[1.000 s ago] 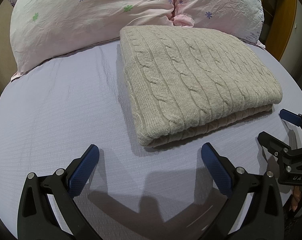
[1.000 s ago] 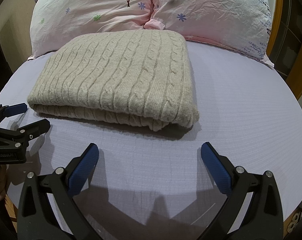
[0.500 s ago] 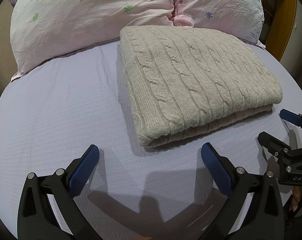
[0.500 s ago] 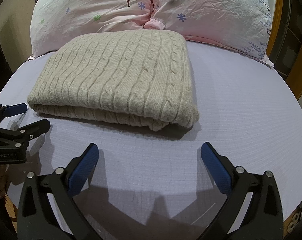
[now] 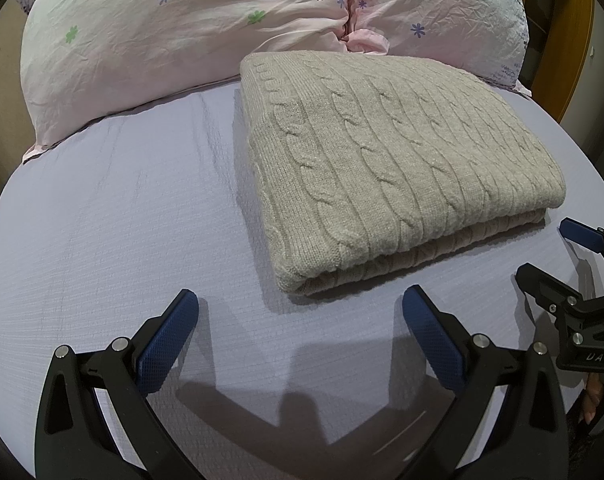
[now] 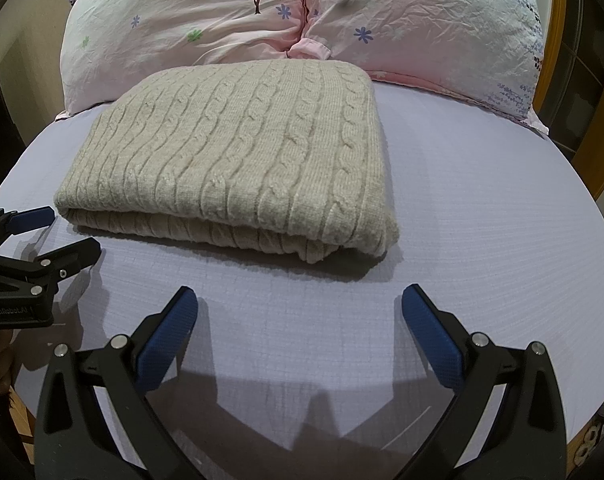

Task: Fold small clothes

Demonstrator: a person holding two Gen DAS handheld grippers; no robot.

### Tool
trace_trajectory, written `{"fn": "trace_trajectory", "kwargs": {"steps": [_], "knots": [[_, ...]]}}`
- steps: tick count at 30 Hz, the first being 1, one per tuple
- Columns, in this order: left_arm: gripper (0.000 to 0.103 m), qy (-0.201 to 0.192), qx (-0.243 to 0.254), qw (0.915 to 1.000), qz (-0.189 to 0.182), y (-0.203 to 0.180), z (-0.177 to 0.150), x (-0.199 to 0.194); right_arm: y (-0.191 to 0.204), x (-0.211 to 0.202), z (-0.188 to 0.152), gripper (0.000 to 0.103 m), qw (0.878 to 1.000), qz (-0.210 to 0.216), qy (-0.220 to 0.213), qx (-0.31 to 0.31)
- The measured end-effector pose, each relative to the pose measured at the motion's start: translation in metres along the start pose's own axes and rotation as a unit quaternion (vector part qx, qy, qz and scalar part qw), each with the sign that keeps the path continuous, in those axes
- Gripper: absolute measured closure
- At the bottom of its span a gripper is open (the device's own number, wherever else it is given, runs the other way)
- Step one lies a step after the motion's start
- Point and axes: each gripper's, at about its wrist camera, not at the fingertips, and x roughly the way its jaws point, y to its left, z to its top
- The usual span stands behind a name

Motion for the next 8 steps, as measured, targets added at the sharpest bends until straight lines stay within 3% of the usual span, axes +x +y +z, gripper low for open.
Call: {"fn": "trace_trajectory", "kwargs": {"steps": [8], "knots": [[0.001,0.000,0.001,1.0000,0.000,0.0008,0.0002,-0.0002,0.0001,-0.0002,0.0001,0.002,1.000,0.000,0.000,0.000]]}}
